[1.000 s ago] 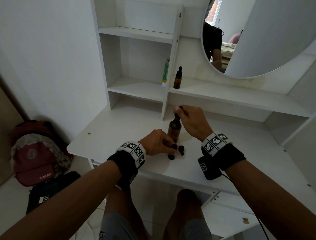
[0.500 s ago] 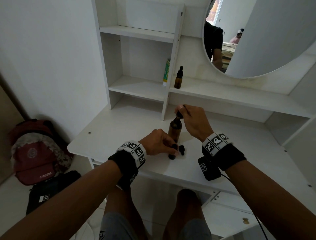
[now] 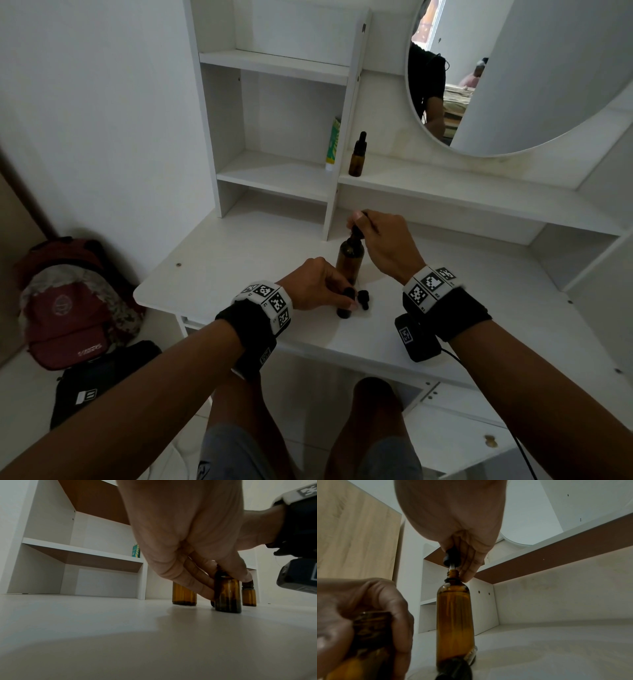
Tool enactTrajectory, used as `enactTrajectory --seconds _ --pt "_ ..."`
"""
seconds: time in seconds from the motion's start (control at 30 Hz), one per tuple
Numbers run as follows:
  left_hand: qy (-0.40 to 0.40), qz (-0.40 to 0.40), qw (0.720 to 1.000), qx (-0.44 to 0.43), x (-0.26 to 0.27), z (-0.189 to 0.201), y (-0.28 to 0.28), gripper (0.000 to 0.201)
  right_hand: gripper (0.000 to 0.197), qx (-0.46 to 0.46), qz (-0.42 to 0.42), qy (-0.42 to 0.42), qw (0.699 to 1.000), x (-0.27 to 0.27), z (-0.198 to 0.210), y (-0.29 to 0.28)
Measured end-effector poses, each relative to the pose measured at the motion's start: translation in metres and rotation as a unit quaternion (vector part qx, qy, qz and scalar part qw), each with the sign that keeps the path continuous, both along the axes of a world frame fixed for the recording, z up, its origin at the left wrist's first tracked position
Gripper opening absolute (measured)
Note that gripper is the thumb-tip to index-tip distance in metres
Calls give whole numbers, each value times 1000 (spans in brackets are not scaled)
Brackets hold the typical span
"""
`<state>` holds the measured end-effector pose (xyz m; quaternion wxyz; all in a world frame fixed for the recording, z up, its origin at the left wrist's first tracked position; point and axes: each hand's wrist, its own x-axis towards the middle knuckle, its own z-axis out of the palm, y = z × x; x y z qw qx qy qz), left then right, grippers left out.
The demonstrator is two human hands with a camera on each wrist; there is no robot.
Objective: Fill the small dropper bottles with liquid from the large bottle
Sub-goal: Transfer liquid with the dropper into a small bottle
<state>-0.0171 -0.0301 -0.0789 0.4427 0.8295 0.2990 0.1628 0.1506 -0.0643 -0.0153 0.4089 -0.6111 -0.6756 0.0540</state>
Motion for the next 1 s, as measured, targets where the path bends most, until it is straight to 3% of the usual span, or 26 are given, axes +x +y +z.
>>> enactTrajectory --seconds 1.0 --pt "0 1 1000 1 0 3 -2 27 43 4 -5 11 1000 -3 5 -2"
